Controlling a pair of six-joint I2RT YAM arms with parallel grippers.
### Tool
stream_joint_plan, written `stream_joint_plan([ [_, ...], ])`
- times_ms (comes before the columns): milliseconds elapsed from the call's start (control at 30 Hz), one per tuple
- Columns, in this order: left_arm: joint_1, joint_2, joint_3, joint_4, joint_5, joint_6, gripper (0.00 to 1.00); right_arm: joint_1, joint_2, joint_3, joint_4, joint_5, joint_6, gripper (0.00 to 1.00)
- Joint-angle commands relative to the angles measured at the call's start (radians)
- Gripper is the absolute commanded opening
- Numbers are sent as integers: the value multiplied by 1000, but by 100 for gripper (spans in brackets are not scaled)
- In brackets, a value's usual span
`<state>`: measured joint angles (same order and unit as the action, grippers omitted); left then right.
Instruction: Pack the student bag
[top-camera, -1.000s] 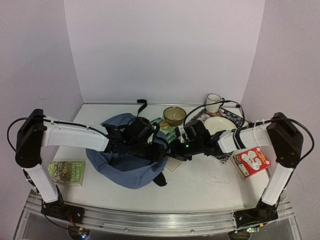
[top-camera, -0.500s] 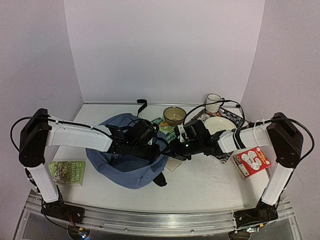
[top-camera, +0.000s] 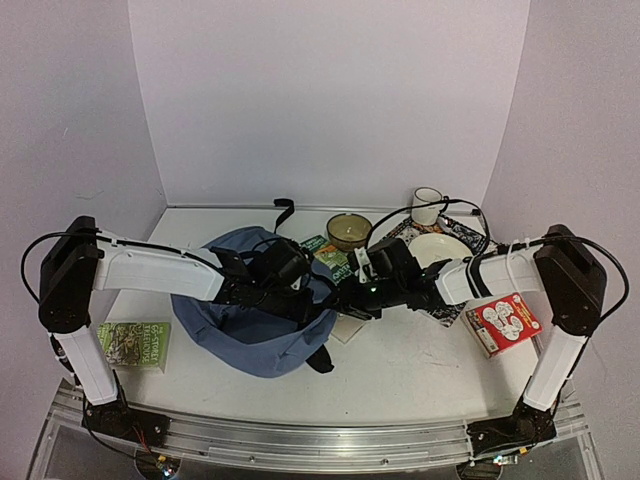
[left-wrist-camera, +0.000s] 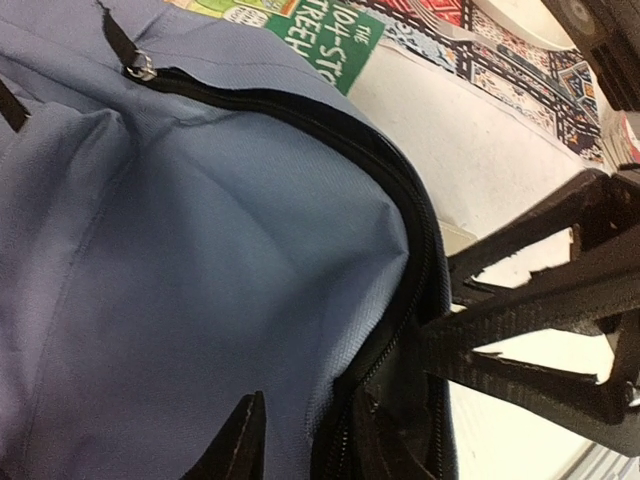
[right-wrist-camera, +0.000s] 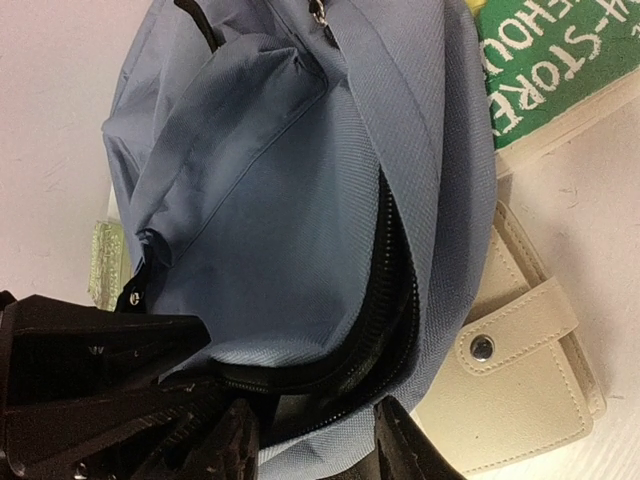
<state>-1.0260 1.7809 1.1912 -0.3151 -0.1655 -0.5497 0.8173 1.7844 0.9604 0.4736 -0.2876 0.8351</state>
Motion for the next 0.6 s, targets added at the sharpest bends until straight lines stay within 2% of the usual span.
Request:
stream_joint_plan([
  [0, 1, -21, 16, -14, 80, 17, 34, 7, 17, 30, 17, -13, 7, 40],
  [233, 1, -3, 9, -13, 132, 26, 34, 9, 13, 22, 15, -7, 14, 42],
  [300, 1, -3, 3, -14, 114, 27, 27, 11, 14, 20, 15, -6, 16, 43],
  [467, 3, -67, 8, -33, 31, 47, 1, 15, 22, 9, 14, -8, 18, 45],
  [567, 4, -102, 43, -82, -31, 73, 0, 18, 31, -2, 15, -3, 20, 45],
])
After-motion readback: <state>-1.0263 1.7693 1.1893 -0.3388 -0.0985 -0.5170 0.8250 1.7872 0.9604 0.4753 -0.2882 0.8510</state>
